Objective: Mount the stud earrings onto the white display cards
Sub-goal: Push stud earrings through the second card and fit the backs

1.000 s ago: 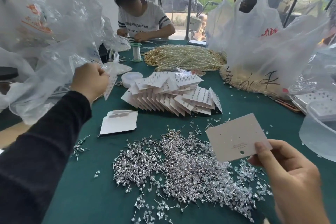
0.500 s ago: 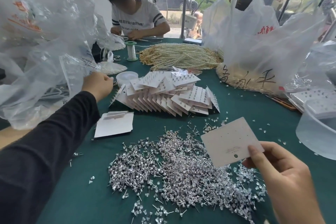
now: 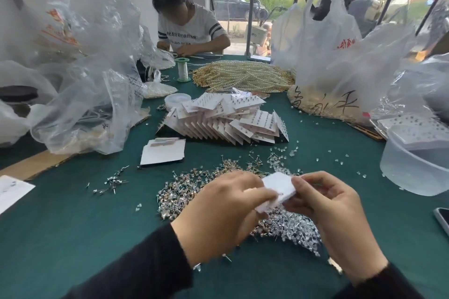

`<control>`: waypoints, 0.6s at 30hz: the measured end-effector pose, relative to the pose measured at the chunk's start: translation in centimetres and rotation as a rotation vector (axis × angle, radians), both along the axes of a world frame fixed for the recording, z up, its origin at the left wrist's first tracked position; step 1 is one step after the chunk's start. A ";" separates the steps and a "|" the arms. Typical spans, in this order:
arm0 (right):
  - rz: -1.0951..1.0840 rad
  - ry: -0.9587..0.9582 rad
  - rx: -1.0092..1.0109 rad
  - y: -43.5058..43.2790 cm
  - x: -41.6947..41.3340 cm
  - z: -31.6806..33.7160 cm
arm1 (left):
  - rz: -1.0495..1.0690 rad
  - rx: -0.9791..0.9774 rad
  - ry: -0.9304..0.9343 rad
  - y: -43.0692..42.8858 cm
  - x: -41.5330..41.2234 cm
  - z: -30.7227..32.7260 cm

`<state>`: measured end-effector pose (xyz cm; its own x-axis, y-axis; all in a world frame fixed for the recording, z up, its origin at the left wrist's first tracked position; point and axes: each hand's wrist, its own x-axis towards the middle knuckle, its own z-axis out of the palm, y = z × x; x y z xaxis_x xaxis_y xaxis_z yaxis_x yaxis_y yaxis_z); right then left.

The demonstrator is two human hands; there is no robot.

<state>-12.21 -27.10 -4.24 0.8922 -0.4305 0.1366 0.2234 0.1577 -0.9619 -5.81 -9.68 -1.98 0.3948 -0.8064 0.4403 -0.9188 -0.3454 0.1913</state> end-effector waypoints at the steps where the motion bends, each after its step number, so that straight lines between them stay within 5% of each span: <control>1: 0.008 -0.011 -0.014 -0.1 0.0 -0.2 | 0.001 -0.068 0.105 0.1 0.1 -0.1; 5: 0.033 0.000 -0.167 -0.3 0.2 -0.3 | 0.038 -0.174 0.601 0.8 0.8 0.6; 10: 0.298 0.002 -0.393 0.0 -0.2 0.2 | 0.109 -0.082 0.772 -0.9 0.7 1.7; 13: 0.381 -0.015 -0.452 0.3 -0.5 0.5 | 0.168 -0.219 0.903 -0.9 -1.1 0.6; 18: 0.172 -0.037 -0.552 -0.3 -0.1 0.4 | 0.424 -0.332 0.669 1.6 -7.8 -3.9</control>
<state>-12.26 -27.42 -3.87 0.9333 -0.1358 0.3325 0.2743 -0.3281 -0.9040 -13.57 -8.04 -5.88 0.8946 -0.4024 0.1943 -0.3825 -0.4649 0.7984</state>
